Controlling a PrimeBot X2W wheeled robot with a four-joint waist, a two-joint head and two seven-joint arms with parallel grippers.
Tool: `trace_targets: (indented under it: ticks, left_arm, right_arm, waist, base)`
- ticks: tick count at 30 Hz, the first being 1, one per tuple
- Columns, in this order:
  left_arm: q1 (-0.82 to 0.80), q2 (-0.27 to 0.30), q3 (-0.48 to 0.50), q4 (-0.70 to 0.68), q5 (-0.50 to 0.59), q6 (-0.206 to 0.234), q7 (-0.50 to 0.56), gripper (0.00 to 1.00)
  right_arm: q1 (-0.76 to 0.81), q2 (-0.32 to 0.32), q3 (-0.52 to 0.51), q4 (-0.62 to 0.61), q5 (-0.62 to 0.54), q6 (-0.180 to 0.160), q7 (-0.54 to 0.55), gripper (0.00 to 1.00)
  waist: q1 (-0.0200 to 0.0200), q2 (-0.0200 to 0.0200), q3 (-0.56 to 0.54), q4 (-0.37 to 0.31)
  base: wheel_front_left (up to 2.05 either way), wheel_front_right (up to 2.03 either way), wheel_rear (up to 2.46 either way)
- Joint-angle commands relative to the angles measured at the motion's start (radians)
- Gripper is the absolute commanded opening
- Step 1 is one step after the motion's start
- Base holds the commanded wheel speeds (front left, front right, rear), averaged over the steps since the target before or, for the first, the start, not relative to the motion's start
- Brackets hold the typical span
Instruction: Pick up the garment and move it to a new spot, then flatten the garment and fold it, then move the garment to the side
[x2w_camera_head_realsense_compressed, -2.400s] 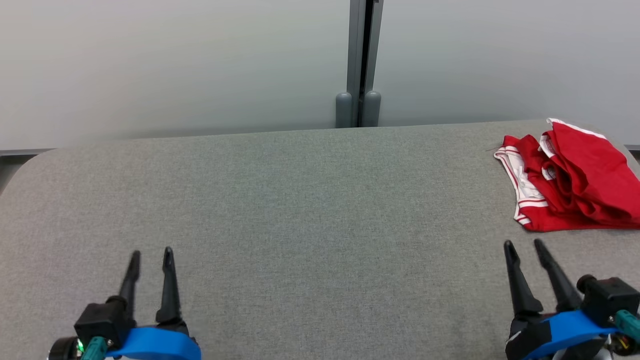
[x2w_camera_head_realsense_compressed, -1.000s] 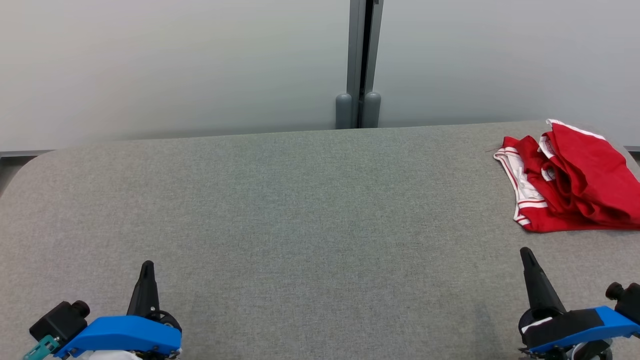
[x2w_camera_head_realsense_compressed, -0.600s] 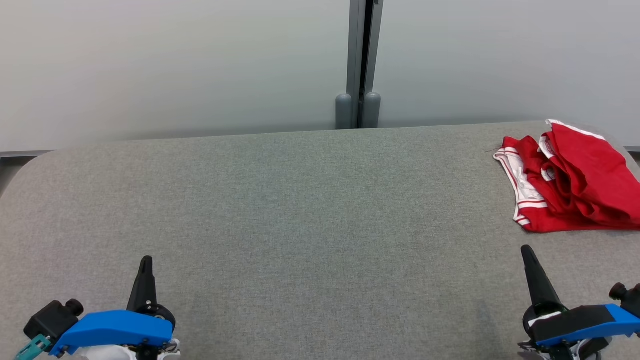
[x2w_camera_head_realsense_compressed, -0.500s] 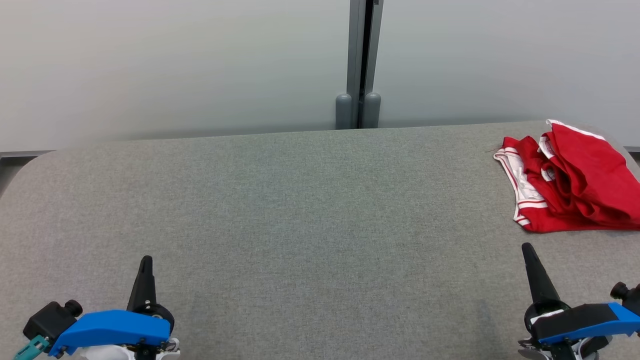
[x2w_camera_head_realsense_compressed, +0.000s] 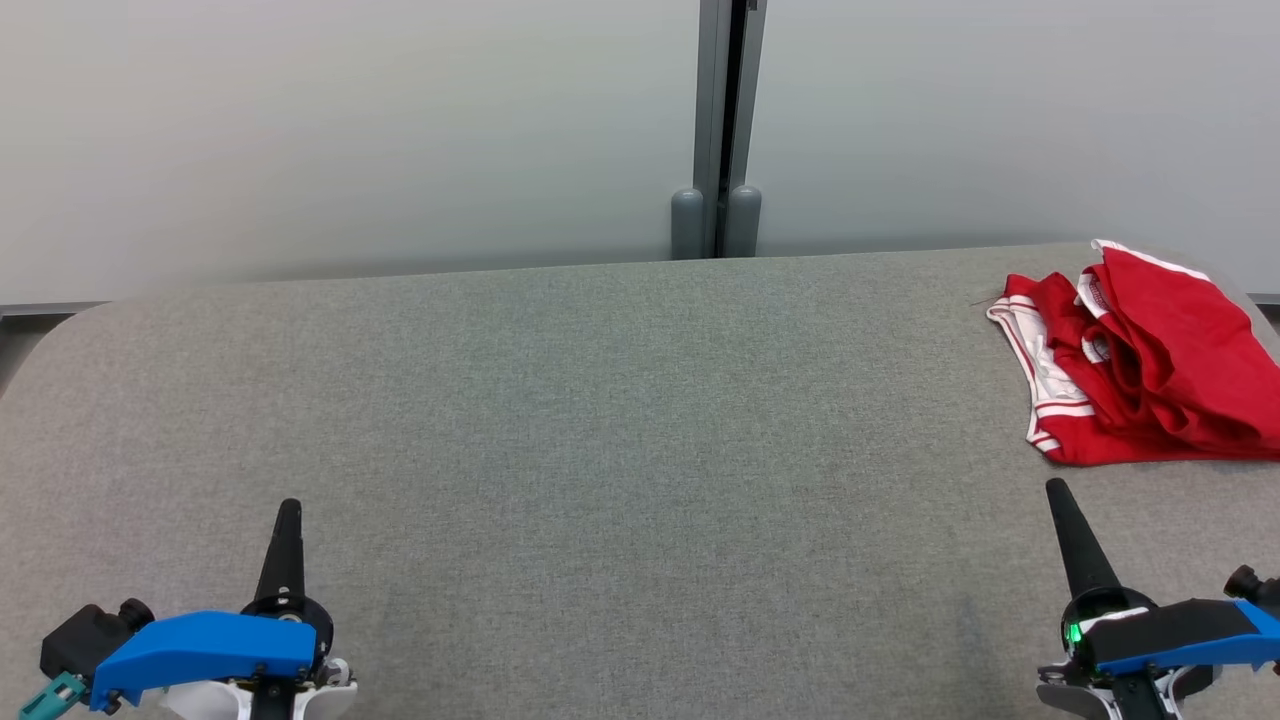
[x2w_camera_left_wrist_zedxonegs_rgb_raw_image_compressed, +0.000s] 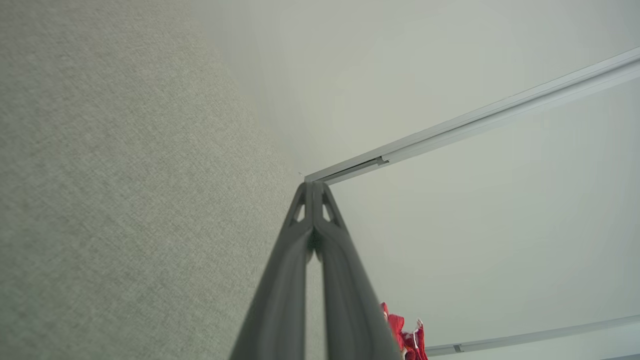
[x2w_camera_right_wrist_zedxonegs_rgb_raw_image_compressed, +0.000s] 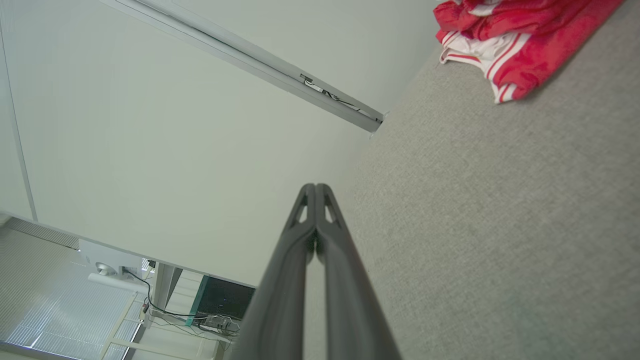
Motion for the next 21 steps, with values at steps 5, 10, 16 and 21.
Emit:
trace_targets:
  ticks: [5, 10, 16, 21]
  left_arm:
    - [-0.029, -0.003, 0.017, -0.002, -0.051, -0.015, 0.013, 0.00]
    - [-0.032, -0.009, 0.028, 0.002, -0.093, -0.023, 0.023, 0.00]
    - [-0.038, -0.016, 0.039, 0.006, -0.140, -0.033, 0.034, 0.00]
    - [-0.043, -0.021, 0.049, 0.009, -0.177, -0.041, 0.043, 0.00]
  right_arm:
    - [-0.025, -0.004, -0.004, 0.001, 0.060, 0.000, 0.009, 0.00]
    - [-0.029, -0.004, -0.006, 0.007, 0.108, 0.000, 0.015, 0.00]
    - [-0.034, -0.004, -0.007, 0.014, 0.162, 0.000, 0.020, 0.00]
    - [-0.038, -0.004, -0.009, 0.020, 0.205, 0.000, 0.024, 0.00]
  waist:
    - [0.0000, -0.0001, 0.000, 0.000]
    - [0.0000, -0.0001, -0.001, 0.000]
    - [0.0000, -0.0001, -0.001, 0.000]
    - [0.0000, -0.0001, -0.002, 0.000]
  base:
    - [0.00, 0.00, 0.00]
    - [0.00, 0.00, 0.00]
    - [0.00, 0.00, 0.00]
    - [0.00, 0.00, 0.00]
